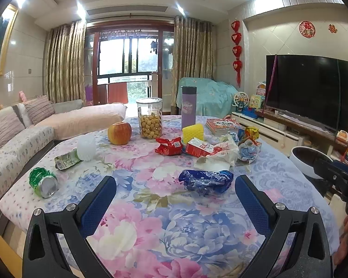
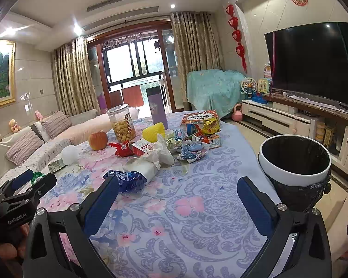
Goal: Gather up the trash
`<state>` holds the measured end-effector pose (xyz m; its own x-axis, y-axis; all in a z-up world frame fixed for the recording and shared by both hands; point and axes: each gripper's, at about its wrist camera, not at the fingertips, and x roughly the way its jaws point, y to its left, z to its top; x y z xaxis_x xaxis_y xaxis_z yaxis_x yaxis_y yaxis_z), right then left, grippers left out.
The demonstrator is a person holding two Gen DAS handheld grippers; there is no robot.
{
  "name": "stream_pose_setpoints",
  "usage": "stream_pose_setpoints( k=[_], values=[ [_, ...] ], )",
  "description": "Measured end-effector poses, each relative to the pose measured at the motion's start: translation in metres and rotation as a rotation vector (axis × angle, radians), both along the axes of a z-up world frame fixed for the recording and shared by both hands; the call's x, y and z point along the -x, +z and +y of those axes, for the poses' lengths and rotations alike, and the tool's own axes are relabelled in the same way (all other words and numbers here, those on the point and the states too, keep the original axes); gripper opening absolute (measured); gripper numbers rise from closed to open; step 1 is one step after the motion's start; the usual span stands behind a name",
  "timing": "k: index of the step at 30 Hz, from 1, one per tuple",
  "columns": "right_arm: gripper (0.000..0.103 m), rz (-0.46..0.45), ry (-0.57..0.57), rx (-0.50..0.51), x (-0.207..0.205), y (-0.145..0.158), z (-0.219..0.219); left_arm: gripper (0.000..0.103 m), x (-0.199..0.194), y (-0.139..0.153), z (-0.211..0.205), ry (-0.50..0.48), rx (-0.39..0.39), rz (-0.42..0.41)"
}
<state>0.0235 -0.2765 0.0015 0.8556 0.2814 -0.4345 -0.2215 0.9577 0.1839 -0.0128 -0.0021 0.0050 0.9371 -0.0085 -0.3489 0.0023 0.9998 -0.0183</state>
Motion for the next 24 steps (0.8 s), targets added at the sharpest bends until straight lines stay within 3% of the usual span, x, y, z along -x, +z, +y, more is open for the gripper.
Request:
stream_pose_setpoints(
  k=[9,24],
  values=[
    [0.102,-0.053,0.002,-0.004,0.0075,0.0063,0.0010,0.102,0.0000,0.0017,0.0032,0.003,0.011,-0.015],
    [0.102,-0.045,0.002,-0.009,0.0062,0.0046,0.0016,0.102,0.0012,0.0030,0.0024,-0.010,0.009,-0.019]
  ],
)
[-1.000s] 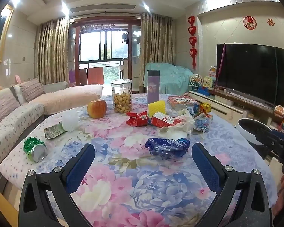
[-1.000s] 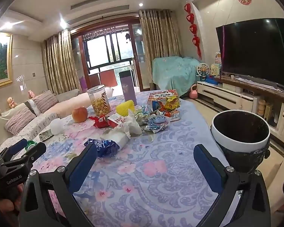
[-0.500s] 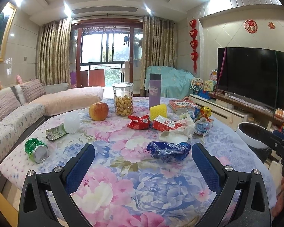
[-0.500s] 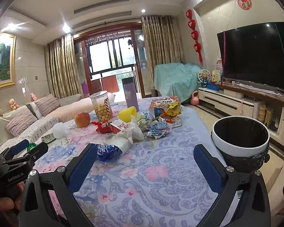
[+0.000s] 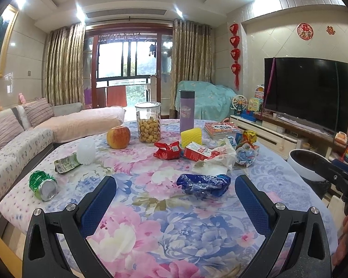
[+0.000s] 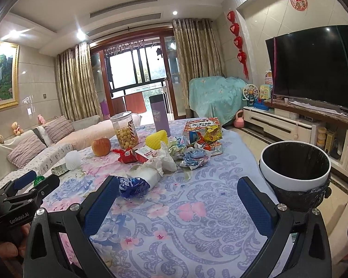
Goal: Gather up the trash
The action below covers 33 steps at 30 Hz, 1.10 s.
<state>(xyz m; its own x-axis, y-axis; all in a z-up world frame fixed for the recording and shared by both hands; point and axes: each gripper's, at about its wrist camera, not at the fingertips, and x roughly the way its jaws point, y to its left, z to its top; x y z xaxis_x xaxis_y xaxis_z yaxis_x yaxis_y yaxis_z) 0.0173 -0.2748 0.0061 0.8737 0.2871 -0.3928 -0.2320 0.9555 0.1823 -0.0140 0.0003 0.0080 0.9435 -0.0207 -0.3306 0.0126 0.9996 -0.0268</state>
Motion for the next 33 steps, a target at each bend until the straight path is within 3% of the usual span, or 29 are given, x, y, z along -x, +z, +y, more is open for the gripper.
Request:
stream_pose_setpoints(
  k=[33],
  values=[
    [0.102,0.023,0.007,-0.011,-0.0035,-0.0045,-0.0001,0.102,-0.0037,-0.0030,-0.0005,-0.009,0.000,0.019]
  ],
)
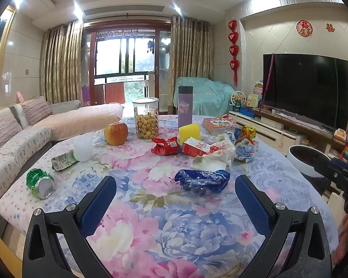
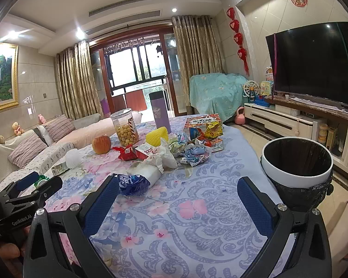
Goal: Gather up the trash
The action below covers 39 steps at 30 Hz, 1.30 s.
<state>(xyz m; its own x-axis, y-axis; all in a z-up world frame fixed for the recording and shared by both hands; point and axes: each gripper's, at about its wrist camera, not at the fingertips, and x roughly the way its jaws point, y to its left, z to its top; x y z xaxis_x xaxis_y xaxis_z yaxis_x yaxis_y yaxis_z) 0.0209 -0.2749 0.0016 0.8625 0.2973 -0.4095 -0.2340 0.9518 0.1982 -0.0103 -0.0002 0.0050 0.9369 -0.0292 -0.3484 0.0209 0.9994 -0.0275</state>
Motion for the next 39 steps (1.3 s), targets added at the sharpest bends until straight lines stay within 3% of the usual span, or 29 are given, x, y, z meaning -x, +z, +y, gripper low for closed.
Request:
stream_pose_setpoints(
  k=[14,29,39],
  values=[
    [0.102,0.037,0.003,-0.009,-0.007,-0.006,-0.002,0.102,-0.012,-0.005,0.002,-0.004,-0.008,0.023],
    [0.102,0.115,0.014,-0.031,-0.032,-0.024,-0.007,0.102,-0.085,-0.020,0.011,-0.093,0.049,0.220],
    [0.101,0.207,0.008,-0.056,-0.068,-0.040,-0.019,0.102,-0.125,-0.029,-0.012,-0.146,0.052,0.270]
  ],
)
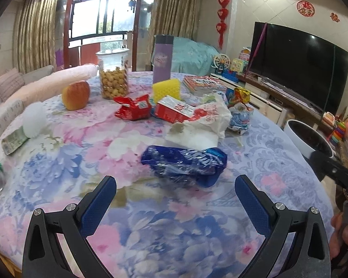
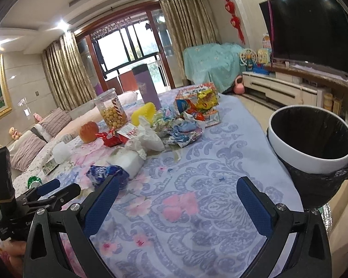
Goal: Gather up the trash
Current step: 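Grasp the blue Oreo wrapper with the left tool while the right tool grasps a crumpled wrapper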
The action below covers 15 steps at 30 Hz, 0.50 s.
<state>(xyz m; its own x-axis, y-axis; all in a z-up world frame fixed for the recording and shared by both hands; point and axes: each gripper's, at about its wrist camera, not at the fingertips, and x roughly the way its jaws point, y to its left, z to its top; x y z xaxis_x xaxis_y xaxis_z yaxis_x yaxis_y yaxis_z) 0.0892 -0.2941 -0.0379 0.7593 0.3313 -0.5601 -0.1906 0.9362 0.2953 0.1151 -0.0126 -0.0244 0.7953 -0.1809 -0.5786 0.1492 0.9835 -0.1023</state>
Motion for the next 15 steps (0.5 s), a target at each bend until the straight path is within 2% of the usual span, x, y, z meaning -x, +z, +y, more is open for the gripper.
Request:
stream_pose_setpoints(
  k=[8,15],
  values=[
    [0.096,0.087,0.034,-0.022,-0.034,-0.014,-0.001,0.102,-0.023,-0.006,-0.020,-0.020,-0.026,0.025],
    [0.086,0.163,0.072,-0.030,-0.070,-0.029,0.003,0.102,-0.044,-0.017,-0.029,-0.003,-0.064,0.073]
  ],
)
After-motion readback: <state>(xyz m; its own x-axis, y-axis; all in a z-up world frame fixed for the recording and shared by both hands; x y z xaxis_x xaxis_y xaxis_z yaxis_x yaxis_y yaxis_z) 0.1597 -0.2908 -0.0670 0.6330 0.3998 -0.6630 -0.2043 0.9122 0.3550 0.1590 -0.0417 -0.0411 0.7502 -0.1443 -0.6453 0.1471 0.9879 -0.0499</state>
